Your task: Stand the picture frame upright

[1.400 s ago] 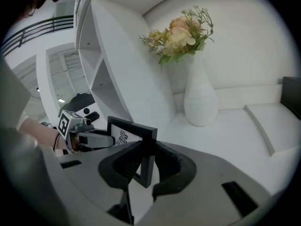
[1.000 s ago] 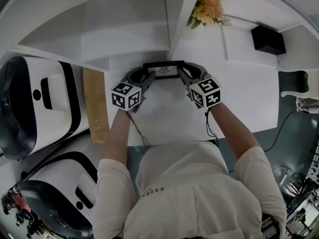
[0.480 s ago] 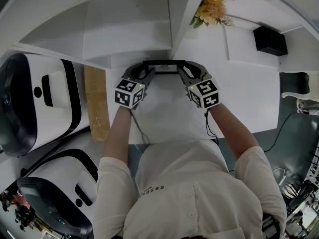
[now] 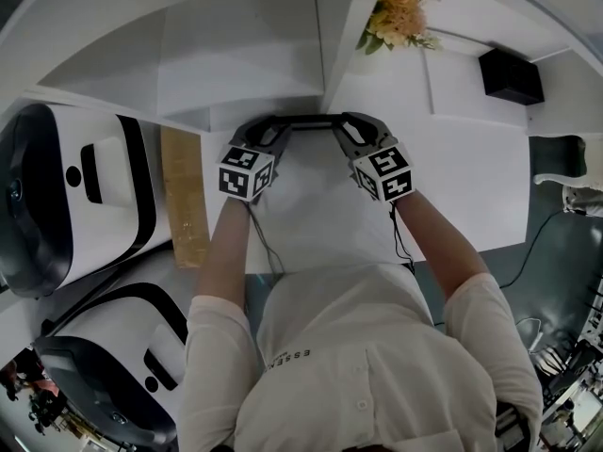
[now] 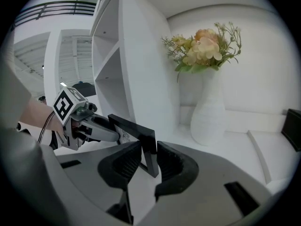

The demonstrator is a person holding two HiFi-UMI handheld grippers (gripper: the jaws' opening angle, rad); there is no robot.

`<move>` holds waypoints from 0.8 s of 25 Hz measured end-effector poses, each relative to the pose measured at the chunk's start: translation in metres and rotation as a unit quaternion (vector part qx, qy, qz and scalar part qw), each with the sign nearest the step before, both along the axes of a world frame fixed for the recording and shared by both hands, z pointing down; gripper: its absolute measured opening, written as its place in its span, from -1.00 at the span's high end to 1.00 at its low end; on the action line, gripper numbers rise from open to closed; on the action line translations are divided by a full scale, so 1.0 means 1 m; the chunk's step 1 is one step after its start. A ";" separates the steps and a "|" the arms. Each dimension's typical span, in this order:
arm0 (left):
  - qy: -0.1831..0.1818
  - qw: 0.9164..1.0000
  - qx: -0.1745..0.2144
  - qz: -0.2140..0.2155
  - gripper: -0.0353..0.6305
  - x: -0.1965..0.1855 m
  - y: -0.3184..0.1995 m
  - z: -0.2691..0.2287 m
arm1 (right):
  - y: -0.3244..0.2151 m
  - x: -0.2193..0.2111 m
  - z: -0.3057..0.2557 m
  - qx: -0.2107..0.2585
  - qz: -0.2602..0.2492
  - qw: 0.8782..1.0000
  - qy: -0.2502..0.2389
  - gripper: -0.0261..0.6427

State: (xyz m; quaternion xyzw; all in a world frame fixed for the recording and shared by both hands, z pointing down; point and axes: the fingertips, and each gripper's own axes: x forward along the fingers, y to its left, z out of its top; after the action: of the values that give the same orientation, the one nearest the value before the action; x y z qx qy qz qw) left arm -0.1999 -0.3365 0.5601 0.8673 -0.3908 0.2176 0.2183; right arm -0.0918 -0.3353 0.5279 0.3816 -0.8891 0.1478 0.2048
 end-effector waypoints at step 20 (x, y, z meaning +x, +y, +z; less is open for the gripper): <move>0.026 0.996 0.068 -0.051 0.29 -0.007 0.047 -0.041 | 0.031 0.020 -0.041 0.010 0.055 0.998 -0.027 0.39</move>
State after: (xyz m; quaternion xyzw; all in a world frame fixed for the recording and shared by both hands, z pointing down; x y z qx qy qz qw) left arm -0.2071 -0.2890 0.5192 0.8645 -0.4423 0.1571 0.1799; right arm -0.0718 -0.3045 0.4865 0.4276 -0.8735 0.1601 0.1688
